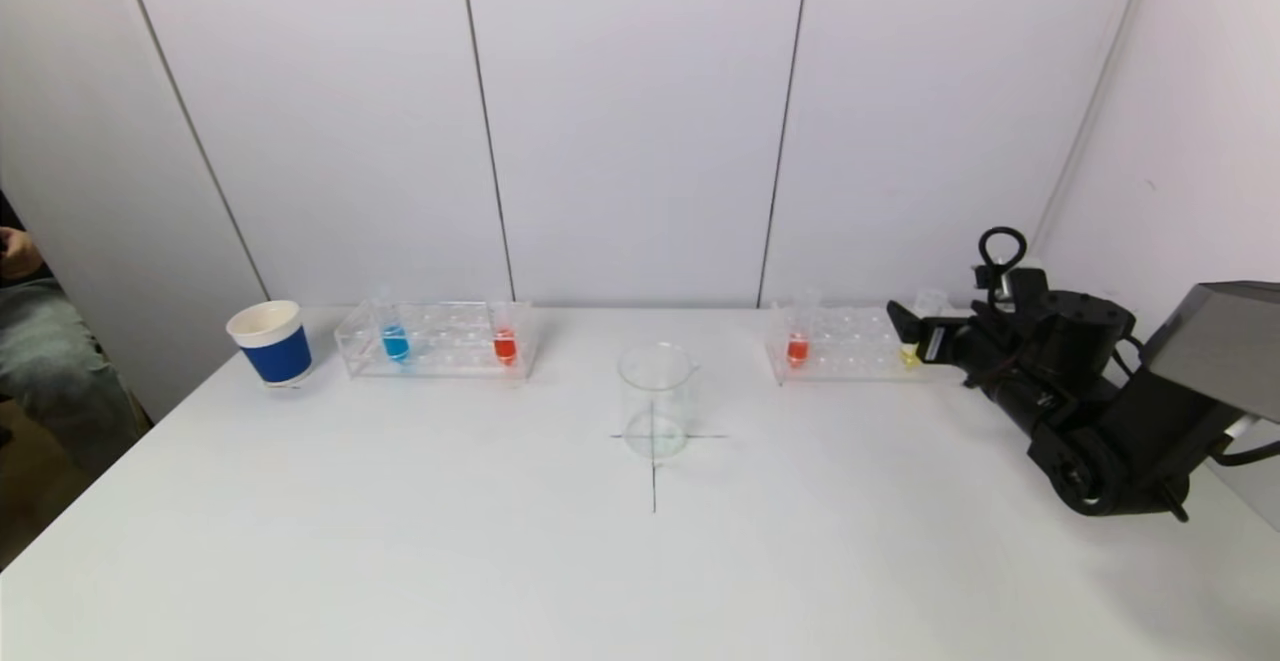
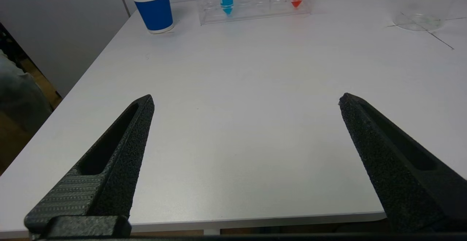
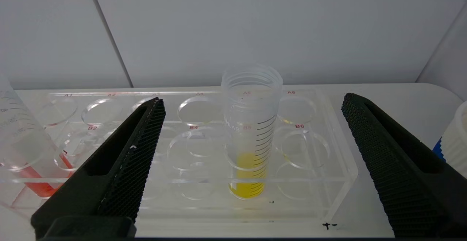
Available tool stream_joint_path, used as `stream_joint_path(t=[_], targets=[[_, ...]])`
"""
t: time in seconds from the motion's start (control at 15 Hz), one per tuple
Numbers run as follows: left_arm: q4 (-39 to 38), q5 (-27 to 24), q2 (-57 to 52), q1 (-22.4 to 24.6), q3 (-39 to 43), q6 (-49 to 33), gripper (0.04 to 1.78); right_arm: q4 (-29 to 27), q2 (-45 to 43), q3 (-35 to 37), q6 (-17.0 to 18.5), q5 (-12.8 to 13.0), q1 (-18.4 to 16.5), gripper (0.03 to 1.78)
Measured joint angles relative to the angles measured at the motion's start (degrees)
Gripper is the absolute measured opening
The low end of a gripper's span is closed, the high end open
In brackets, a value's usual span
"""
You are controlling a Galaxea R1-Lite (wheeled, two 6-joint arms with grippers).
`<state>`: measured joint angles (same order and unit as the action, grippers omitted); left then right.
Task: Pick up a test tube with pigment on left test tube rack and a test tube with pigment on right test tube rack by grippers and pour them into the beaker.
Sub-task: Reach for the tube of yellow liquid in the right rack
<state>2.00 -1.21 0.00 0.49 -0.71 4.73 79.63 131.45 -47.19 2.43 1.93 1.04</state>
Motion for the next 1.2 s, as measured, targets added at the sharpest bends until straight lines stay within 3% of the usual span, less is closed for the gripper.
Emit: stream_joint_path(t=[1.2], targets=[[0.0, 0.0, 0.0, 0.0, 0.0, 0.0, 1.77, -1.7, 1.9, -4.0, -0.1, 0.7, -0.1, 1.76]])
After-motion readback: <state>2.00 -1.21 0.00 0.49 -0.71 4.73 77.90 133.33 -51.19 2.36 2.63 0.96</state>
